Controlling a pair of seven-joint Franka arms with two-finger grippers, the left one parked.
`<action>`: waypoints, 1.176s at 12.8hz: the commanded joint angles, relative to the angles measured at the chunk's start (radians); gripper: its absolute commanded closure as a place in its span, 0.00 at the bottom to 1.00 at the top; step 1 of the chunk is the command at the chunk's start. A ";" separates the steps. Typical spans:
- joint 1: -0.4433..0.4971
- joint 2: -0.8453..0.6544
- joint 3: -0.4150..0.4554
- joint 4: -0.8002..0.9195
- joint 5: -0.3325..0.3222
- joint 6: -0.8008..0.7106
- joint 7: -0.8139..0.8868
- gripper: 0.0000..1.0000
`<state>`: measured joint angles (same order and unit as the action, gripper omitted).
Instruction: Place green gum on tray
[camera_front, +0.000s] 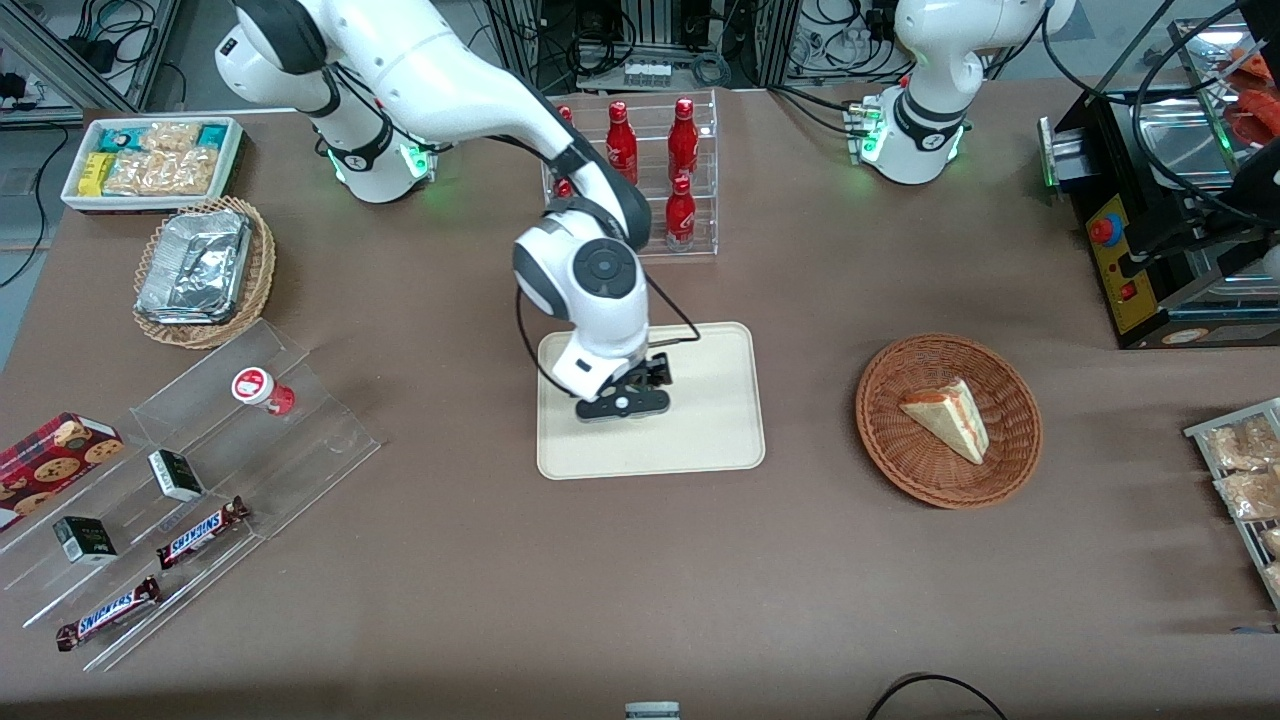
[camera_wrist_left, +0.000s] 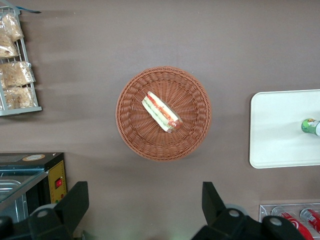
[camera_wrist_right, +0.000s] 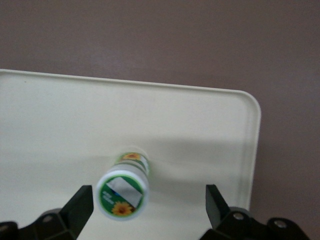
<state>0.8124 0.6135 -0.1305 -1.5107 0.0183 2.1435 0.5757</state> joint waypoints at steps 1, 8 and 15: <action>-0.077 -0.092 0.008 -0.066 -0.001 -0.063 -0.126 0.00; -0.309 -0.219 0.011 -0.121 0.012 -0.207 -0.500 0.00; -0.580 -0.379 0.032 -0.197 0.012 -0.318 -0.642 0.00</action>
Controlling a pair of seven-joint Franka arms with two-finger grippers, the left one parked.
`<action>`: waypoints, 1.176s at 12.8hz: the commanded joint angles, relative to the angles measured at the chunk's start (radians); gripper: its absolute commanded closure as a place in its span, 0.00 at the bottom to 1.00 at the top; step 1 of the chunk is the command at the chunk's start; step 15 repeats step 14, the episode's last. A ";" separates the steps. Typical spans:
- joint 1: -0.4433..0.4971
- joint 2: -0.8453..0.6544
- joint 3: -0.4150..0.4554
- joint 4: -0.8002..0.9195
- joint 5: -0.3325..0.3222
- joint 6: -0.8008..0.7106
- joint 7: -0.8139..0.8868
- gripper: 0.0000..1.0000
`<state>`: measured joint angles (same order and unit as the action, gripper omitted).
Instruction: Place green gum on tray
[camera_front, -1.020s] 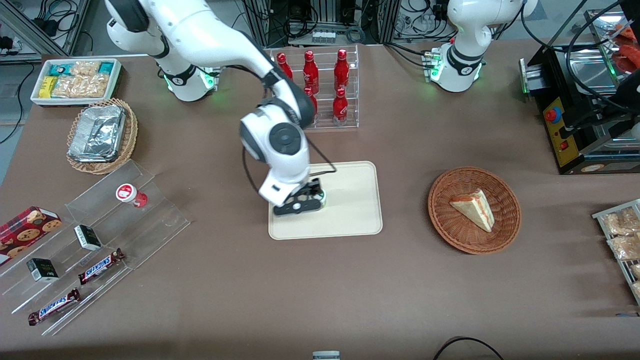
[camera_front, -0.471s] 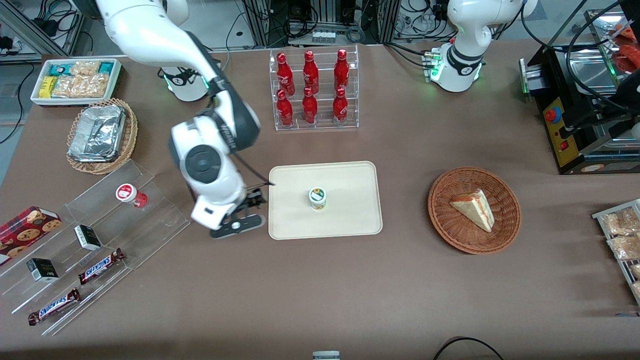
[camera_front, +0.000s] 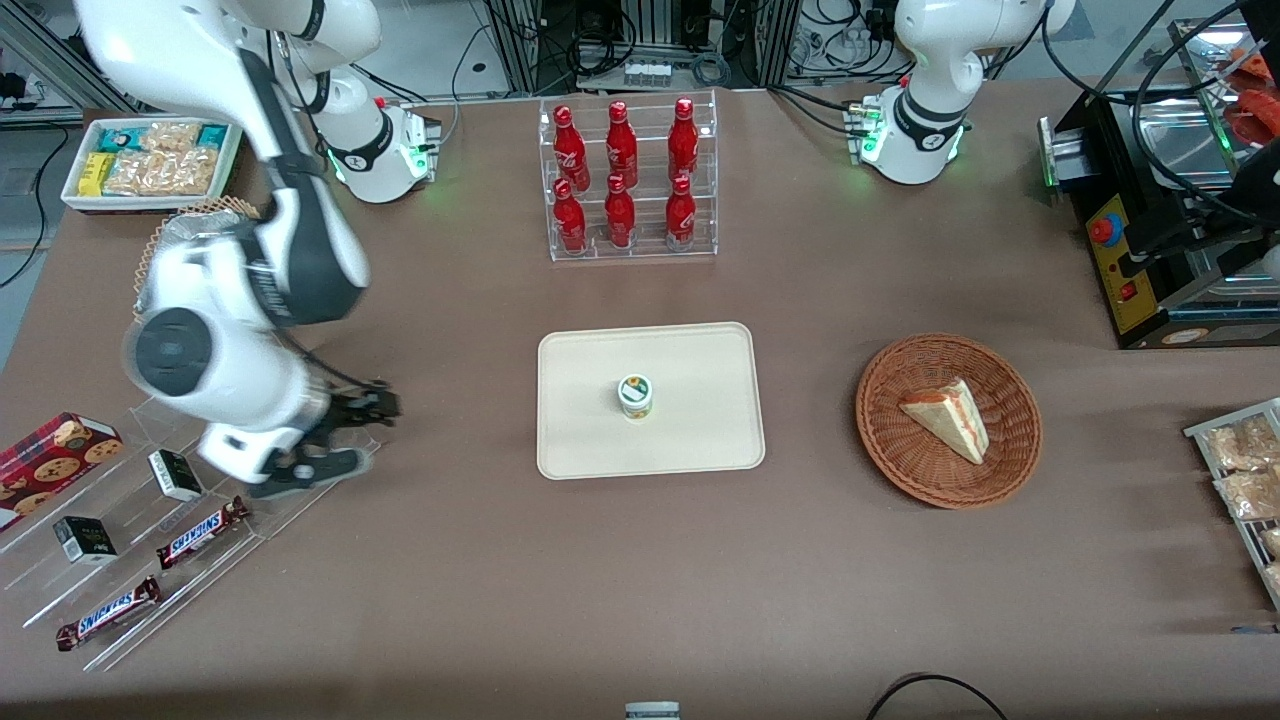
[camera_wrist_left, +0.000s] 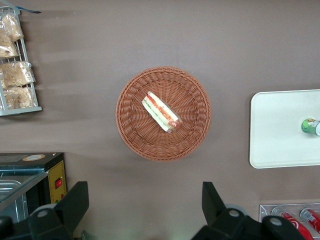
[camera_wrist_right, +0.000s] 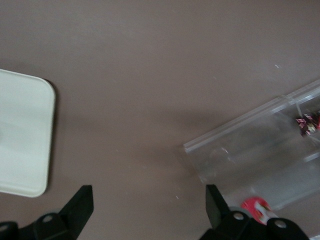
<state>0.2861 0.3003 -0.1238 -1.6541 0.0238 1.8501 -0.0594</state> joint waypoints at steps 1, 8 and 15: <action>-0.082 -0.079 0.036 -0.061 0.004 -0.046 -0.004 0.00; -0.258 -0.225 0.065 -0.082 0.002 -0.178 -0.076 0.00; -0.349 -0.308 0.105 -0.069 0.002 -0.333 -0.005 0.00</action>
